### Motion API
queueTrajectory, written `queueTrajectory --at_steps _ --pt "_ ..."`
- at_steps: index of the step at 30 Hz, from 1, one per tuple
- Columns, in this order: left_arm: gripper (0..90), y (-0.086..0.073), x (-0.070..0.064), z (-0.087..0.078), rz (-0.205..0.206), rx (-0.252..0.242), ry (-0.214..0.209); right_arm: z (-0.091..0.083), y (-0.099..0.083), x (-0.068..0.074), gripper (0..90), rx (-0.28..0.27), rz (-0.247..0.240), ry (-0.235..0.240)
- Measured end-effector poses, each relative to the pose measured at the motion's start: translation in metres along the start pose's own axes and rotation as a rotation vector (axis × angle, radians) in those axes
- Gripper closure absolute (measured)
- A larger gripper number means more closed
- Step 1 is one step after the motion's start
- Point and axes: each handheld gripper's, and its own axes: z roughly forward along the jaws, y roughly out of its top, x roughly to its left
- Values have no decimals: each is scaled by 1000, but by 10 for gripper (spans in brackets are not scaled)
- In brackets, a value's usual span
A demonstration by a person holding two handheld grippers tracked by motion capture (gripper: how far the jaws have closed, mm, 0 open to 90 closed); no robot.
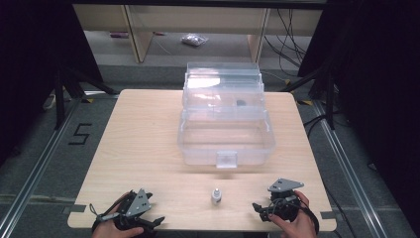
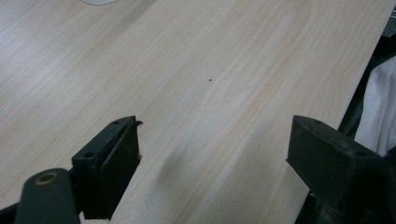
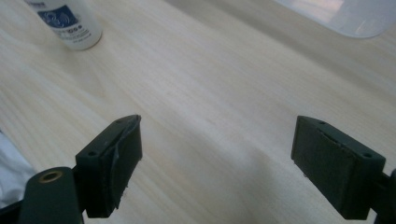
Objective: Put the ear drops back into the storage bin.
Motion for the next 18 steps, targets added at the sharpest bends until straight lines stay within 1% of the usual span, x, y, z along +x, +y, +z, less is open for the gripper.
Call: queueTrajectory --at_steps 1,2,3,4,6,7,8,9,10,11,12,13,14,15,18 --pt "164 0 0 0 -1 0 0 -1 1 3 173 16 23 5" --pt "164 0 0 0 -1 2 -2 0 1 2 173 19 -6 3" --pt "164 0 -1 0 -21 3 -4 1 1 3 173 10 5 5" --pt "164 0 -1 0 -22 3 -3 -1 2 3 173 33 -4 13" --pt "164 0 -1 0 -22 2 -3 -1 3 4 173 39 0 17" --pt "164 0 -1 0 -14 1 -2 -1 4 4 173 35 -16 15" --pt "164 0 -1 0 -20 2 -4 -1 4 4 173 34 -21 17" --pt "164 0 -1 0 -22 3 -4 -2 5 6 173 49 -1 24" --pt "164 0 -1 0 -20 3 -4 -1 6 6 173 48 -12 25" --pt "164 0 -1 0 -21 3 -4 0 6 7 172 37 -14 23" --pt "164 0 -1 0 -21 3 -4 -1 7 8 172 55 -17 30" --pt "164 0 -1 0 -20 4 -4 1 8 8 173 50 -18 30" --pt "164 0 0 1 -19 2 -8 0 9 8 173 62 -33 32" --pt "164 0 -1 1 -21 7 0 0 10 9 172 61 -34 32" --pt "164 0 0 1 -20 6 -3 0 11 11 172 69 -31 38"
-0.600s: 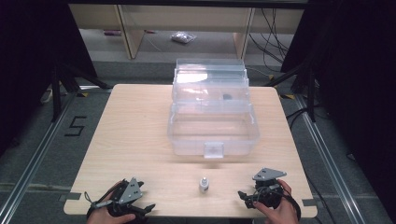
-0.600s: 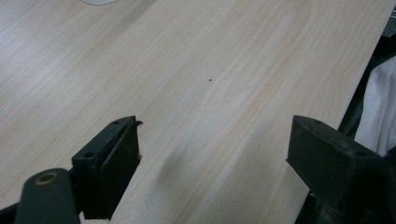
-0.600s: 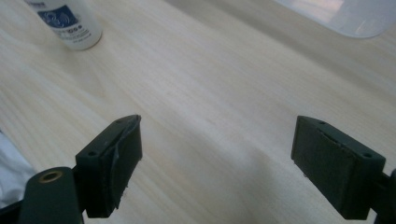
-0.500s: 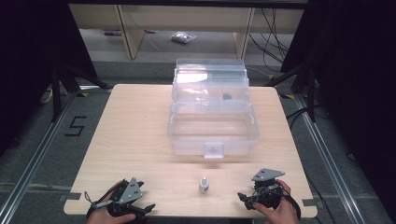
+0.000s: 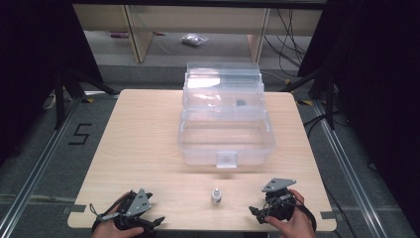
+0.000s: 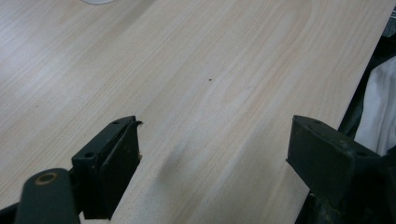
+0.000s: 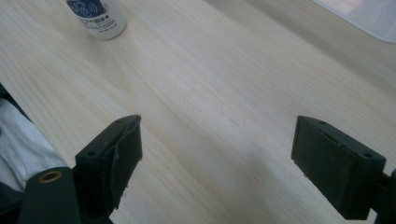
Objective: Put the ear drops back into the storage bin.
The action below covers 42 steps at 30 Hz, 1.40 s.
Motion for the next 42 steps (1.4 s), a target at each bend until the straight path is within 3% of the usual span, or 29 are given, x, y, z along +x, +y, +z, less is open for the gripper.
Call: queueTrajectory --at_steps 3,4,6,7,9,15,22,24,27,29,30,34,42 --pt "164 0 0 0 0 2 1 0 2 0 172 -2 -32 -2" --pt "164 0 0 0 0 1 2 2 4 -1 171 -14 -74 -5" --pt "164 0 0 0 0 1 2 2 4 2 172 -4 -37 6" --pt "164 0 0 0 0 2 2 2 4 1 172 3 -57 5" --pt "164 0 0 0 0 2 1 1 5 3 173 14 -42 6" --pt "164 0 0 0 0 1 1 4 9 8 176 17 -60 9" --pt "164 0 0 0 0 2 3 7 20 10 182 49 -133 33" --pt "164 0 2 0 21 3 4 8 24 12 182 59 -141 24" --pt "164 0 2 -1 21 4 5 9 31 15 186 66 -170 26" --pt "164 0 2 -1 21 3 5 8 35 18 190 81 -156 31" --pt "164 0 2 -1 22 3 5 8 37 19 190 73 -182 23" --pt "164 0 2 -1 22 2 4 8 44 25 195 88 -187 31" --pt "164 0 2 -1 21 2 3 14 59 35 206 99 -263 53"
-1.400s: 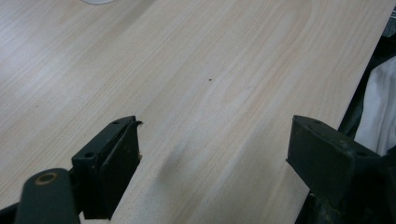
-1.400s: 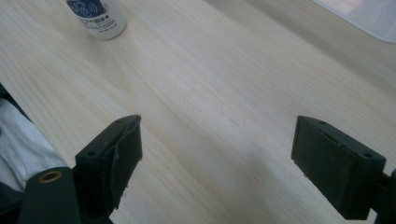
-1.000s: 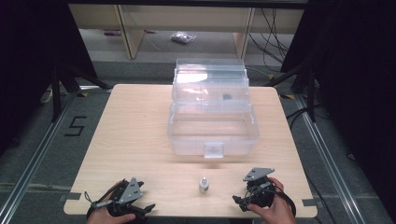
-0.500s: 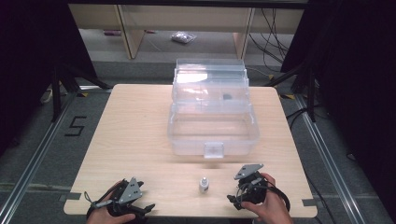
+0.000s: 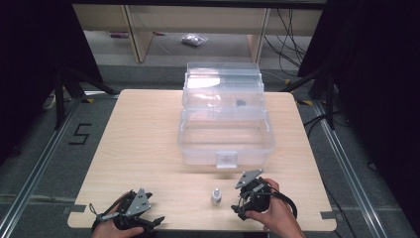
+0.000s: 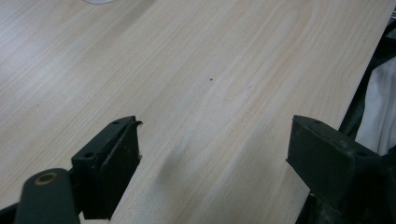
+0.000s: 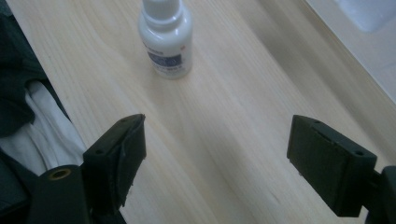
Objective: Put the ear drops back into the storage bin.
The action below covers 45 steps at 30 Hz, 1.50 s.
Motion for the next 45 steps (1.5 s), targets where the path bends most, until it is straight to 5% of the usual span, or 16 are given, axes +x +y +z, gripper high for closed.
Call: queueTrajectory --at_steps 20,45 --pt "164 0 0 0 -5 -6 2 18 39 15 268 62 -131 29" --pt "164 0 -1 0 -22 -7 0 34 65 21 360 153 -200 62"
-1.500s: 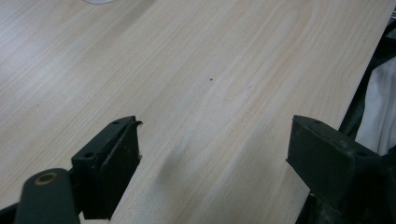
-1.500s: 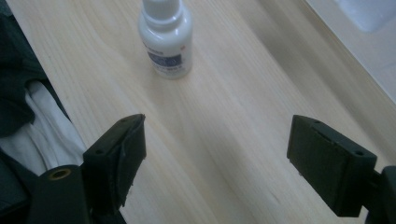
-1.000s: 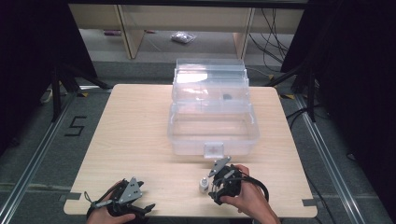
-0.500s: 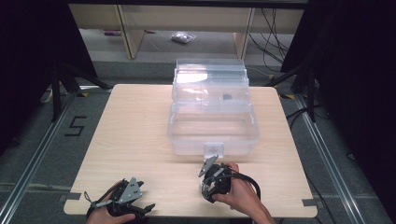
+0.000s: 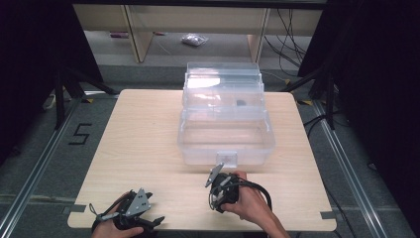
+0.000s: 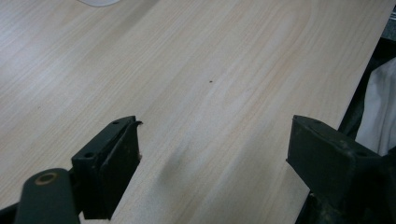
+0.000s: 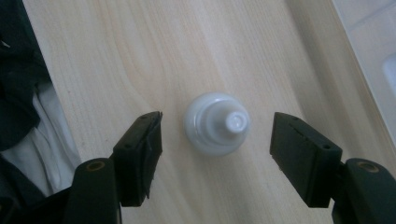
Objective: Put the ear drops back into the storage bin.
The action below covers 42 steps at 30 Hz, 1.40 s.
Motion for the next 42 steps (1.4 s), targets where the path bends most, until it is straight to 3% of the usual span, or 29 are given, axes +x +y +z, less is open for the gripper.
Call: queueTrajectory --at_steps 6,8,10,11,13,15,16,17,19,21,24,25,26,31,37,38,42 --pt "164 0 0 0 2 1 0 6 3 -3 414 11 -27 -1" --pt "164 0 0 0 7 2 -2 5 4 0 430 40 29 -7" --pt "164 1 1 -1 27 3 -2 7 4 -1 438 32 13 -11" --pt "164 0 0 0 3 2 -1 7 5 -3 455 18 -38 2" --pt "164 0 0 0 3 1 -2 7 6 -2 472 34 -10 -1" --pt "164 0 0 0 6 2 -2 8 7 -2 478 28 -35 9" --pt "164 0 0 0 5 2 -1 8 7 0 486 45 3 -4" --pt "164 0 0 0 6 2 -1 8 7 0 498 49 12 -6" --pt "164 0 0 0 6 2 -1 9 8 -1 523 40 -36 6" --pt "164 0 0 0 3 1 -1 8 8 1 543 52 -5 4" --pt "164 0 0 0 3 1 -2 9 9 1 556 55 -27 5" --pt "164 0 0 0 2 -2 -4 10 9 0 589 68 -43 -16" --pt "164 0 0 0 2 -2 -4 10 10 2 589 73 -15 -16" --pt "164 0 0 0 7 2 -5 10 10 3 602 82 -38 -28" --pt "164 0 0 0 3 0 -4 3 10 0 603 50 -64 -15" --pt "164 0 0 0 3 -1 -5 1 9 0 602 54 -30 -17" --pt "164 0 0 0 2 0 -4 -5 6 -7 602 29 -48 -15"
